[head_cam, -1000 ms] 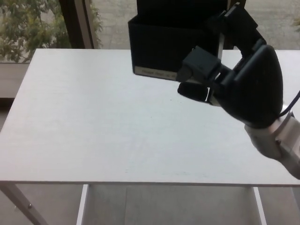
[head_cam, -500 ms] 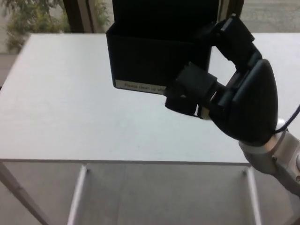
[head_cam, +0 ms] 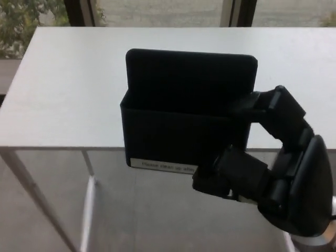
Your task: The robot uses its right hand to pick up the grey duster kept on the edge of the round table outside, turn around and walk towards the square table and place the duster in a container kept on the middle of the desk
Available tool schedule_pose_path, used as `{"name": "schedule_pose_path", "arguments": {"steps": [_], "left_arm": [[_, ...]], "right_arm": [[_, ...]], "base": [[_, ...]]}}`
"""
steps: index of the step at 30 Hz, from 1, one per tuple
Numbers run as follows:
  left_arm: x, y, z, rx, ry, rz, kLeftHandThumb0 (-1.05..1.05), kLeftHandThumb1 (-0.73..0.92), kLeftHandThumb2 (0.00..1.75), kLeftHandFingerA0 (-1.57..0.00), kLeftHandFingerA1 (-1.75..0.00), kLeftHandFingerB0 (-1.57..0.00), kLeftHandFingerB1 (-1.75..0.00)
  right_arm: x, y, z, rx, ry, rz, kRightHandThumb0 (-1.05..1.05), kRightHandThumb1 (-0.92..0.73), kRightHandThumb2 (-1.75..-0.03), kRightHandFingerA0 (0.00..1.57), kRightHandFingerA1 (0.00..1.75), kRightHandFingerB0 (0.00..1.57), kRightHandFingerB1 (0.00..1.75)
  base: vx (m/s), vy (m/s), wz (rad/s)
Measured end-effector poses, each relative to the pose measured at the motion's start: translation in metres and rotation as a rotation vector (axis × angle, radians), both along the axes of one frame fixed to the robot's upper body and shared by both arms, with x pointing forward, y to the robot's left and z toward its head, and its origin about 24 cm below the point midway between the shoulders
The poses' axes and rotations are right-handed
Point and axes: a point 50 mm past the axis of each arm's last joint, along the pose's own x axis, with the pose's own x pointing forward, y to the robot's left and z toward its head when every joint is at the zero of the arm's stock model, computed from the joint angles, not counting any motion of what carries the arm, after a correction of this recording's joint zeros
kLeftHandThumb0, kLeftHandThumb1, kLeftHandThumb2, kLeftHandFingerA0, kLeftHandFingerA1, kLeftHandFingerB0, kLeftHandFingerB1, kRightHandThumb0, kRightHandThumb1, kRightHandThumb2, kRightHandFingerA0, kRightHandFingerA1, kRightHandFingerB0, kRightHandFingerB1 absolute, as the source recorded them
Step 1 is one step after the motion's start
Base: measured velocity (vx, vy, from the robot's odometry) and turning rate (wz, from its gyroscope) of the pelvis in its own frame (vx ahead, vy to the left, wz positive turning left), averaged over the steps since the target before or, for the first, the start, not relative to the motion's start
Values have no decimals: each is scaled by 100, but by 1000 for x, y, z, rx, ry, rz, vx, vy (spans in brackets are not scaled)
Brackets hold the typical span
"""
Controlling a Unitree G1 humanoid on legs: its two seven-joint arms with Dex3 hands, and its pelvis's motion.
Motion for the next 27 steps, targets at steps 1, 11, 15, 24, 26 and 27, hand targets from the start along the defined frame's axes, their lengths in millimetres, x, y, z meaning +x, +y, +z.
{"name": "schedule_pose_path", "arguments": {"steps": [1,11,15,24,26,27], "left_arm": [[1,4,1,12,-4,-1,1,66,86,-97,-104,-89,-84],[6,8,3,33,-15,2,7,61,97,-99,-104,-90,-87],[9,6,2,26,-22,3,7,64,95,-98,-105,-91,-87],[7,1,1,20,-20,-2,8,63,97,-96,-102,-88,-85],[7,1,1,21,-21,-1,8,64,96,-97,-103,-88,-85],[8,1,1,22,-22,-1,8,64,96,-97,-103,-88,-85]], "right_arm": [[-1,1,1,6,-6,9,-33,-68,-75,91,167,72,131],[-4,9,0,2,11,53,-33,-76,-68,89,171,71,134],[-5,10,-2,-7,27,59,-31,-74,-71,92,169,69,135],[-3,11,-3,-11,30,63,-31,-71,-70,88,169,66,132],[-3,11,-4,-12,32,63,-29,-70,-74,88,171,65,138],[-2,11,-4,-12,33,63,-29,-70,-74,88,171,65,138]], "base": [[-224,306,9],[-208,37,26],[-232,-108,46],[-172,-55,58],[-141,56,78],[-137,104,83]]}}
